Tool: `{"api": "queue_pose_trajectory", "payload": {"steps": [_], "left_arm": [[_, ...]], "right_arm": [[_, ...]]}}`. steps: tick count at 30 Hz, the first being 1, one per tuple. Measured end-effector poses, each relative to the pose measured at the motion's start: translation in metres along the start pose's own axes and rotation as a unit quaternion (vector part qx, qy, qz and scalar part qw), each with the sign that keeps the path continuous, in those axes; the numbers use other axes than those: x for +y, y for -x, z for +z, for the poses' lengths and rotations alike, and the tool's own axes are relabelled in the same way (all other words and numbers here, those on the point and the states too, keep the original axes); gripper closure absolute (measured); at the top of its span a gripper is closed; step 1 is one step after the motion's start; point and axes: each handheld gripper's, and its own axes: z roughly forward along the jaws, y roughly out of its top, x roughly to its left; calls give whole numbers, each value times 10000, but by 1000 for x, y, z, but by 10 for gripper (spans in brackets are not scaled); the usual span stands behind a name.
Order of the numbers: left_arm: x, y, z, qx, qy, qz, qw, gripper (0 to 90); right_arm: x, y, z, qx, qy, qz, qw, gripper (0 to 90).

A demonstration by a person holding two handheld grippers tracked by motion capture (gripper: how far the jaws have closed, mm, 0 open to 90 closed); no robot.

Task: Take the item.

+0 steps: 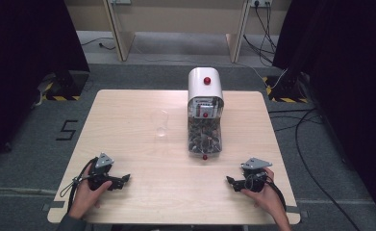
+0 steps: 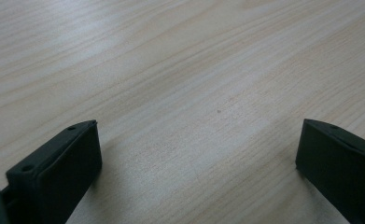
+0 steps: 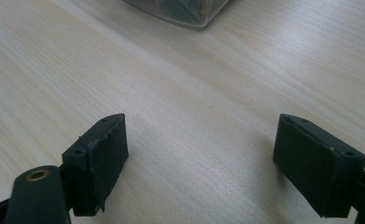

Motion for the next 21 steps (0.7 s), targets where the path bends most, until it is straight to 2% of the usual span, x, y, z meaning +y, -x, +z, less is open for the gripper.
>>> {"api": "queue_pose_trajectory", "payload": {"steps": [16,20,21], "left_arm": [[0,0,0,-1,5,-7,10000,0],[0,0,0,-1,-1,-1,10000,0],[0,0,0,0,0,-1,10000,0]], "right_arm": [[1,-1,1,-27,-12,17,10000,178],[1,0,0,17,36,0,10000,229],[1,0,0,45,61,79,9999,249]]}}
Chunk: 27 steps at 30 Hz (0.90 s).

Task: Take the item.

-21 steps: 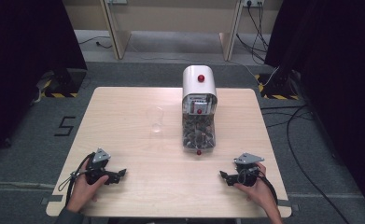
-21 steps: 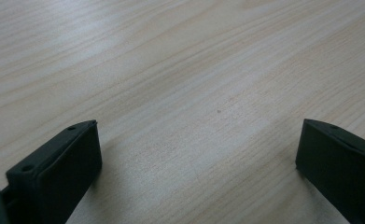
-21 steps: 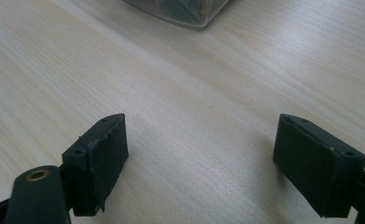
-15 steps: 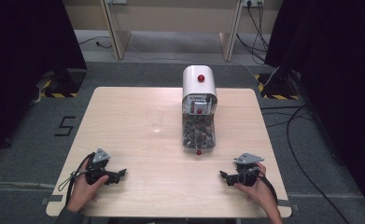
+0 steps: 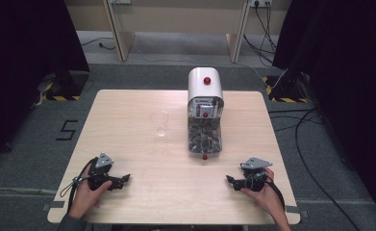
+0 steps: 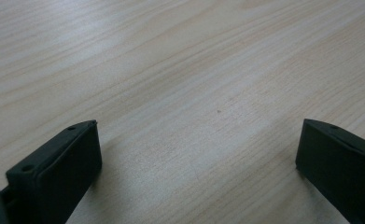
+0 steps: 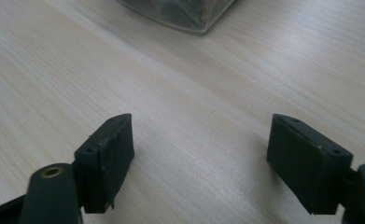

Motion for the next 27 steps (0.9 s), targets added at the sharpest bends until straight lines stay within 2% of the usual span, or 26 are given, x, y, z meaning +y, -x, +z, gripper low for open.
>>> {"api": "queue_pose_trajectory", "payload": {"steps": [2,3,6,7,8,9,20,27], "left_arm": [[0,0,0,0,0,0,10000,0],[0,0,0,0,-1,-1,10000,0],[0,0,0,-1,5,-6,10000,0],[0,0,0,0,4,-7,10000,0],[0,0,0,0,4,-7,10000,0],[0,0,0,0,-2,0,10000,0],[0,0,0,0,-1,0,10000,0],[0,0,0,1,5,-6,10000,0]], "right_arm": [[0,1,-1,10,79,-65,9999,251],[2,1,-2,-47,227,-127,9997,255],[4,0,-3,-98,348,-122,9993,259],[7,-1,-6,-129,503,-175,9985,264],[7,-1,-6,-129,503,-175,9985,264],[10,-3,-7,-145,614,-189,9978,265],[23,-10,-10,-135,890,-378,9952,283],[42,-13,-9,-120,1008,-528,9934,300]]}}
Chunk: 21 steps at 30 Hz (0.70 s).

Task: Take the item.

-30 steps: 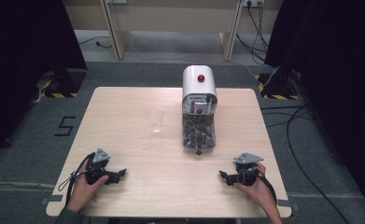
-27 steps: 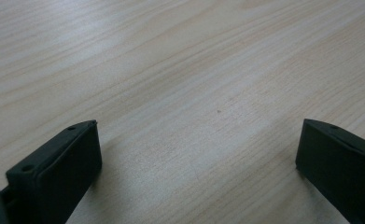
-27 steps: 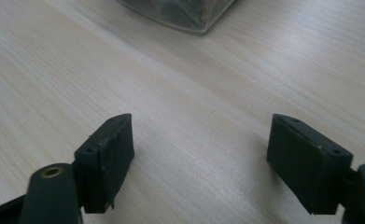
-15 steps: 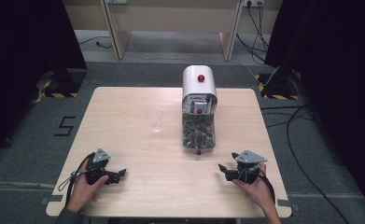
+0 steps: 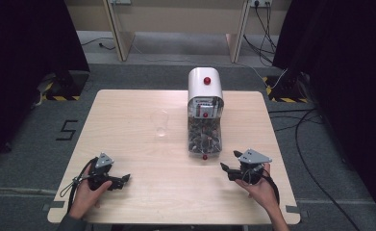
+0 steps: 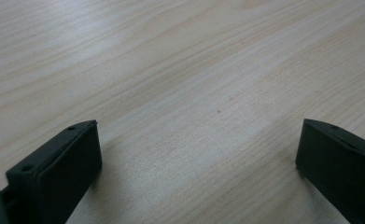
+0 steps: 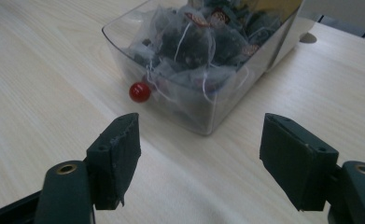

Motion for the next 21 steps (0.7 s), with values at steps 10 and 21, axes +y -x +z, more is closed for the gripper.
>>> {"api": "queue_pose_trajectory", "payload": {"steps": [10,21], "left_arm": [[0,0,0,0,0,0,10000,0],[0,0,0,0,-1,0,10000,0]], "right_arm": [[26,-1,9,2,42,-287,9996,324],[62,-2,28,110,15,-509,9986,379]]}}
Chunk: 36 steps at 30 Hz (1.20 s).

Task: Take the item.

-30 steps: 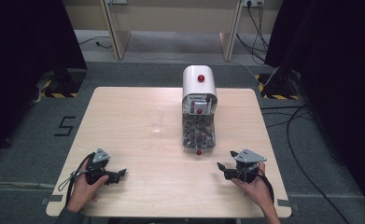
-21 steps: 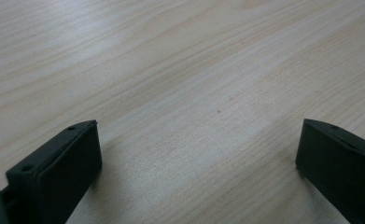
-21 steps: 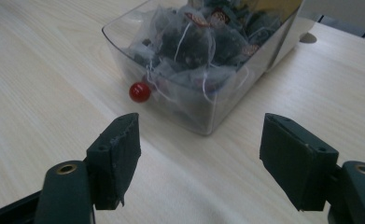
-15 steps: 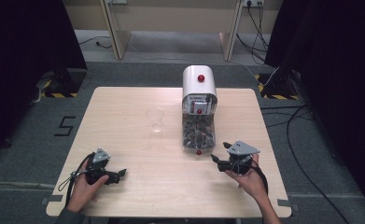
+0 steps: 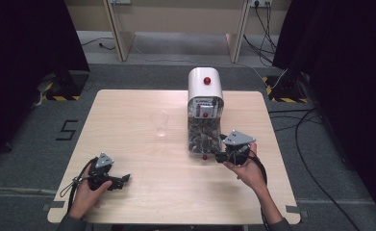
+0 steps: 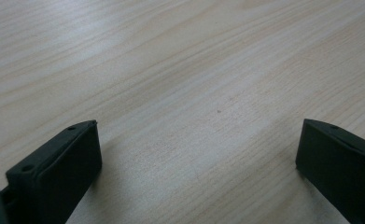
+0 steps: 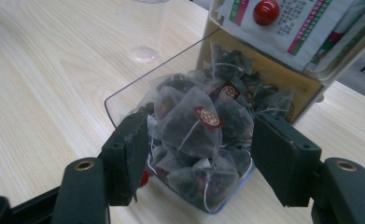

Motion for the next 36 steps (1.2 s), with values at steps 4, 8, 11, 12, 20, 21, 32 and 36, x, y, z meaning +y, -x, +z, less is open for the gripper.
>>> {"api": "queue_pose_trajectory", "payload": {"steps": [4,8,11,12,20,21,32,36], "left_arm": [[0,0,0,-1,1,0,10000,0],[0,0,0,-1,0,0,10000,0],[0,0,0,-1,0,0,10000,0],[0,0,0,-1,-1,1,10000,0],[0,0,0,0,0,1,10000,0],[0,0,0,-1,1,0,10000,0],[0,0,0,-2,-4,5,10000,0],[0,0,0,-1,0,1,10000,0]], "right_arm": [[3,0,6,46,-42,9,10000,383],[4,0,12,105,-49,-22,9999,388],[5,-1,18,155,-96,-32,9998,389],[6,-2,20,154,-96,-60,9998,390],[8,-3,36,220,-210,-41,9995,401],[6,-2,41,220,-270,-24,9994,406],[-8,10,55,377,-504,301,9976,452],[-7,9,54,384,-466,234,9979,582]]}}
